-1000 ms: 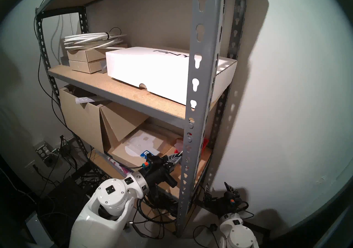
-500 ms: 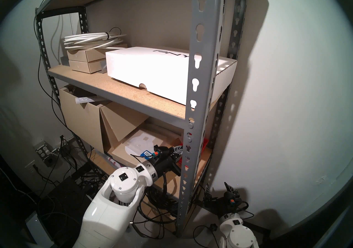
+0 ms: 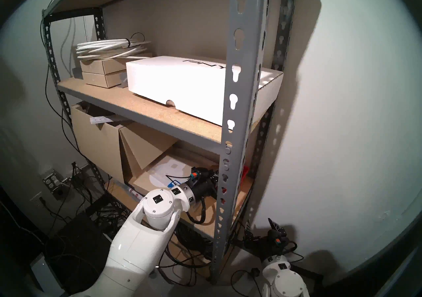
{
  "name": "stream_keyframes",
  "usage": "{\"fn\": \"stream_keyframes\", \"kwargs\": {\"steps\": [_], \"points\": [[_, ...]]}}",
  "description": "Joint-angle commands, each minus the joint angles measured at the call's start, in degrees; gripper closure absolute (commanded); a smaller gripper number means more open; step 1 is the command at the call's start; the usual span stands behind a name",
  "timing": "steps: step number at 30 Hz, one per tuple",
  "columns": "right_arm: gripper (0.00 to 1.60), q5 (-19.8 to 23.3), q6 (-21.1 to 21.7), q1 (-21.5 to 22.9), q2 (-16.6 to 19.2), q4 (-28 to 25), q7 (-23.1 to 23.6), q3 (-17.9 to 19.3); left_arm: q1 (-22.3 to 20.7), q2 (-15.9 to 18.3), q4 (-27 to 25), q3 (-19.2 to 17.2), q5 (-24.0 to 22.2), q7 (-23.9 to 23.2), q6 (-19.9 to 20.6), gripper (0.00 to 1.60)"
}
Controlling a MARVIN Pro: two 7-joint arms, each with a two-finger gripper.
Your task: Organize the rack shelf by putting things into a case
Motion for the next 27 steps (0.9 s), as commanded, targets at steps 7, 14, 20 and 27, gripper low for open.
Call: {"fn": "stream_keyframes", "kwargs": {"steps": [7,14,20,27], "points": [[0.0,0.02,-0.1,0.04,-0.01,-1.06,-0.01,0.01,-3.94,-1.51,0.77,-0.08,-0.52,-0.14,-1.95,0.0],[0.0,0.02,-0.08,0.03,-0.01,-1.09,-0.01,0.01,-3.04,-1.29,-0.16,-0.08,-0.62,0.1,-2.23,0.0],[0.0,0.02,-0.09,0.04,-0.01,-1.07,-0.01,0.01,-0.73,-0.48,-4.0,-0.67,-1.0,0.57,-1.85,0.0],[0.0,0.02,-0.1,0.04,-0.01,-1.06,-0.01,0.01,4.67,1.1,-9.29,-1.48,-1.53,0.94,-1.68,0.0]]}}
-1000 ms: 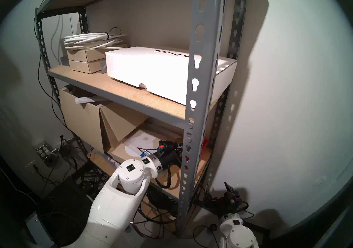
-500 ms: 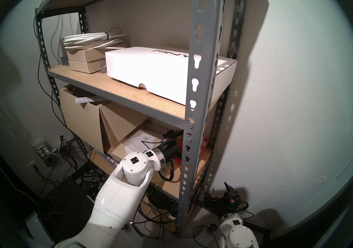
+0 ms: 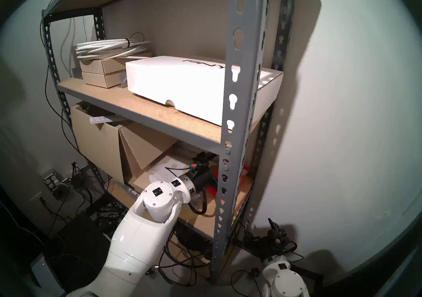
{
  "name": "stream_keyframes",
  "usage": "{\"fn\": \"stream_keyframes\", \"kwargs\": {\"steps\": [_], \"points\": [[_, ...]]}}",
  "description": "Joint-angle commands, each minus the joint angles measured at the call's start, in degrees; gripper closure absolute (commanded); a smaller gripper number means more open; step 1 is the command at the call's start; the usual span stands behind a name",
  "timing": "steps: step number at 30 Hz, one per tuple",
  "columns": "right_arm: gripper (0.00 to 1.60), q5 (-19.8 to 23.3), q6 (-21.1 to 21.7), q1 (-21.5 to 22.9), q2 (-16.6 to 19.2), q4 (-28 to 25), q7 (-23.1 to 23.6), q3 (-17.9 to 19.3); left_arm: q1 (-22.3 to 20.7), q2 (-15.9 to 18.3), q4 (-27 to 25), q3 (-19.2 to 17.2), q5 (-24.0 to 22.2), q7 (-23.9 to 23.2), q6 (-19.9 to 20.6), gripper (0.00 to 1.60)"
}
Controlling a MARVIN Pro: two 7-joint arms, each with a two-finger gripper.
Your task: Organize the rack shelf by putting things into a case
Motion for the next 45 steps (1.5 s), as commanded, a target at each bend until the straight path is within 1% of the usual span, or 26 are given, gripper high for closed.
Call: {"fn": "stream_keyframes", "kwargs": {"steps": [1,2,5,6,7,8,10,12,13,14,15,16,17,19,24,35,42,45], "points": [[0.0,0.02,-0.11,0.05,-0.01,-1.05,-0.01,0.01,5.49,1.59,-6.45,-0.64,-0.72,0.03,-0.47,0.0],[0.0,0.02,-0.12,0.06,-0.01,-1.04,-0.01,0.01,7.36,2.31,-8.06,-0.71,-0.78,0.02,-0.49,0.0],[0.0,0.02,-0.12,0.06,-0.01,-1.03,-0.01,0.01,9.74,3.2,-9.82,-0.93,-1.16,-0.19,-0.37,0.0],[0.0,0.02,-0.13,0.07,-0.01,-1.02,-0.01,0.01,10.03,4.11,-10.26,-0.6,-1.94,-0.45,0.02,0.0],[0.0,0.02,-0.13,0.07,-0.01,-1.02,-0.01,0.01,11.38,3.92,-11.31,-1.06,-1.59,-0.58,-0.15,0.0],[0.0,0.02,-0.13,0.07,-0.01,-1.01,-0.01,0.01,11.18,5.31,-11.55,-0.32,-2.67,-0.28,0.16,0.0],[0.0,0.02,-0.13,0.07,-0.01,-1.02,-0.01,0.01,13.87,4.87,-13.8,-1.42,-1.86,-0.24,0.8,0.0],[0.0,0.02,-0.13,0.07,-0.01,-1.02,-0.01,0.01,14.25,6.32,-14.29,-1.17,-2.79,0.51,0.96,0.0],[0.0,0.02,-0.13,0.07,-0.01,-1.02,-0.01,0.01,15.97,5.67,-15.5,-2.12,-1.99,0.4,0.94,0.0],[0.0,0.02,-0.13,0.07,-0.01,-1.02,-0.01,0.01,15.73,6.97,-15.44,-1.7,-2.96,0.69,1.03,0.0],[0.0,0.02,-0.13,0.06,-0.01,-1.03,-0.01,0.01,17.22,6.28,-16.34,-2.64,-2.46,0.5,1.29,0.0],[0.0,0.02,-0.12,0.06,-0.01,-1.03,-0.01,0.01,17.07,7.39,-16.25,-2.25,-3.1,1.62,1.46,0.0],[0.0,0.02,-0.12,0.06,-0.01,-1.03,-0.01,0.01,18.44,6.77,-16.91,-3.21,-2.37,1.12,1.2,0.0],[0.0,0.02,-0.12,0.06,-0.01,-1.03,-0.01,0.01,19.41,7.3,-17.26,-3.65,-2.15,1.87,1.09,0.0],[0.0,0.02,-0.1,0.05,-0.01,-1.06,-0.01,0.01,21.77,8.48,-18.16,-4.5,-2.3,1.83,1.17,0.0],[0.0,0.02,-0.07,0.03,-0.01,-1.09,-0.02,0.01,24.7,9.5,-17.8,-5.56,-2.76,2.47,1.46,0.03],[0.0,0.02,-0.06,0.02,-0.01,-1.1,-0.02,0.01,24.77,9.53,-16.69,-5.58,-2.0,3.6,1.58,0.06],[0.0,0.02,-0.06,0.02,-0.01,-1.1,-0.02,0.01,24.1,9.7,-15.45,-5.43,-1.68,3.81,1.6,0.11]]}}
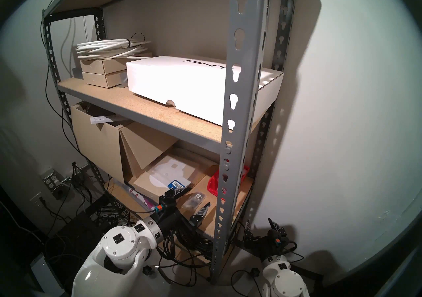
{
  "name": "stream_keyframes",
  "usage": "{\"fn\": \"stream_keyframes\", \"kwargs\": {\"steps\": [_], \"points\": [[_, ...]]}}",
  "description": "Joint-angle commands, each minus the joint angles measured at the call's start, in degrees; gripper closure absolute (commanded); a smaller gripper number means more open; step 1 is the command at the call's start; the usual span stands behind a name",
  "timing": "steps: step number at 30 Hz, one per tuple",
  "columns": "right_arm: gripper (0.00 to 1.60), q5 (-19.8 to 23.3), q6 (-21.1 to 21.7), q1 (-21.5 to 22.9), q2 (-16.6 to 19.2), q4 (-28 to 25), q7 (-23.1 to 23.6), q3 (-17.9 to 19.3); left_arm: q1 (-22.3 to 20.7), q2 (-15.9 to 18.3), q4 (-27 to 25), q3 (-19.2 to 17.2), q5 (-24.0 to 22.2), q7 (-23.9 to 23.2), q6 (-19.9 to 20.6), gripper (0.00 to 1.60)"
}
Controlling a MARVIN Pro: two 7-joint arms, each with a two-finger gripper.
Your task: Organize the rack shelf by putting things into a case
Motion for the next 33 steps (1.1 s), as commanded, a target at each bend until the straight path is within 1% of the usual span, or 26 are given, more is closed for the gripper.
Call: {"fn": "stream_keyframes", "kwargs": {"steps": [1,2,3,5,6,7,11,16,17,18,20,23,24,27,29,31,33], "points": [[0.0,0.02,-0.07,0.03,-0.02,-1.1,-0.02,0.01,-0.54,-0.15,0.89,0.52,0.92,0.57,0.15,0.11],[0.0,0.02,-0.07,0.03,-0.02,-1.1,-0.02,0.01,-0.66,-0.24,1.11,0.59,1.17,0.9,0.39,0.14],[0.0,0.02,-0.07,0.03,-0.02,-1.1,-0.02,0.01,-0.98,0.06,1.57,0.83,1.84,1.05,0.0,0.14],[0.0,0.02,-0.07,0.03,-0.02,-1.1,-0.02,0.01,-1.27,-0.02,2.21,0.8,1.68,1.04,-0.17,0.14],[0.0,0.02,-0.07,0.03,-0.02,-1.1,-0.02,0.01,-1.4,0.05,2.32,0.83,1.76,0.98,-0.04,0.19],[0.0,0.02,-0.07,0.03,-0.02,-1.1,-0.02,0.01,-1.57,0.03,2.53,0.87,1.89,1.04,-0.01,0.19],[0.0,0.02,-0.07,0.03,-0.02,-1.1,-0.02,0.01,-2.24,-0.08,3.35,1.09,2.43,1.32,0.69,0.14],[0.0,0.02,-0.08,0.03,-0.02,-1.09,-0.02,0.01,-2.6,-0.23,3.84,1.08,3.08,2.02,1.26,0.15],[0.0,0.02,-0.08,0.03,-0.02,-1.09,-0.02,0.01,-2.64,-0.22,3.73,1.07,3.17,2.08,1.59,0.18],[0.0,0.02,-0.08,0.03,-0.02,-1.09,-0.02,0.01,-2.76,-0.12,3.32,1.13,3.56,2.15,3.04,0.18],[0.0,0.02,-0.08,0.03,-0.02,-1.09,-0.02,0.01,-2.78,-0.16,3.17,1.11,3.75,2.34,3.48,0.18],[0.0,0.02,-0.08,0.04,-0.02,-1.09,-0.02,0.01,-3.04,-0.17,2.61,0.95,3.98,2.47,5.93,0.16],[0.0,0.02,-0.09,0.04,-0.02,-1.08,-0.02,0.01,-3.09,-0.28,2.22,0.9,4.04,2.55,7.29,0.18],[0.0,0.02,-0.09,0.04,-0.02,-1.08,-0.02,0.01,-3.26,-0.4,1.51,0.73,4.08,2.66,8.98,0.21],[0.0,0.02,-0.09,0.04,-0.02,-1.07,-0.02,0.01,-3.42,-0.31,1.0,0.75,4.37,2.7,9.99,0.18],[0.0,0.02,-0.1,0.05,-0.02,-1.07,-0.02,0.01,-3.75,-0.1,0.33,0.89,4.99,2.74,11.95,0.15],[0.0,0.02,-0.1,0.05,-0.02,-1.07,-0.02,0.01,-4.07,-0.03,0.07,0.84,5.04,2.54,13.19,0.15]]}}
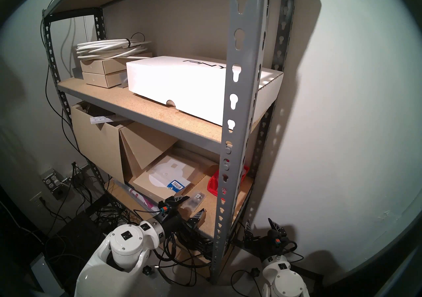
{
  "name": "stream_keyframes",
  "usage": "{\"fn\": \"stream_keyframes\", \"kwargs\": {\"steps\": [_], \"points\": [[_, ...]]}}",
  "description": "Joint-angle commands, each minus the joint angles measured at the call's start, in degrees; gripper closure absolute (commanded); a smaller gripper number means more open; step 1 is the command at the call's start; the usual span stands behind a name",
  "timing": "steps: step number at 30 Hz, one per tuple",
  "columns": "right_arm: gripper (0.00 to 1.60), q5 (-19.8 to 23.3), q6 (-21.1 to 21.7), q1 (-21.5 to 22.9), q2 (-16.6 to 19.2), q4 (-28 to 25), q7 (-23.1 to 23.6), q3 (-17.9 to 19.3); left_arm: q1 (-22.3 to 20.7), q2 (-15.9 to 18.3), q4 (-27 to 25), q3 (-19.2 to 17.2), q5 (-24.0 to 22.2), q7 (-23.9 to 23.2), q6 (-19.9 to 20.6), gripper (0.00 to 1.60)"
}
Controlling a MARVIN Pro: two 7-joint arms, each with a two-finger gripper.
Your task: Organize the rack shelf by putting things into a case
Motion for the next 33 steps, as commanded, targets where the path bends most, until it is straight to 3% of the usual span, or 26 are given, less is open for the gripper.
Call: {"fn": "stream_keyframes", "kwargs": {"steps": [1,16,30,32,33], "points": [[0.0,0.02,-0.1,0.04,-0.02,-1.06,-0.02,0.01,-1.19,-0.4,-2.93,-0.17,0.14,-0.02,4.11,0.15],[0.0,0.02,-0.08,0.03,-0.02,-1.09,-0.02,0.01,-3.93,-0.25,0.0,0.48,0.14,-2.26,6.47,0.2],[0.0,0.02,-0.07,0.03,-0.02,-1.09,-0.02,0.01,-4.52,-0.73,1.99,1.02,1.04,-0.93,6.5,0.25],[0.0,0.02,-0.07,0.03,-0.02,-1.1,-0.02,0.01,-4.56,-0.65,2.29,1.0,1.02,-0.97,6.53,0.31],[0.0,0.02,-0.07,0.03,-0.02,-1.1,-0.02,0.01,-4.53,-0.66,2.41,0.98,1.03,-0.92,6.42,0.49]]}}
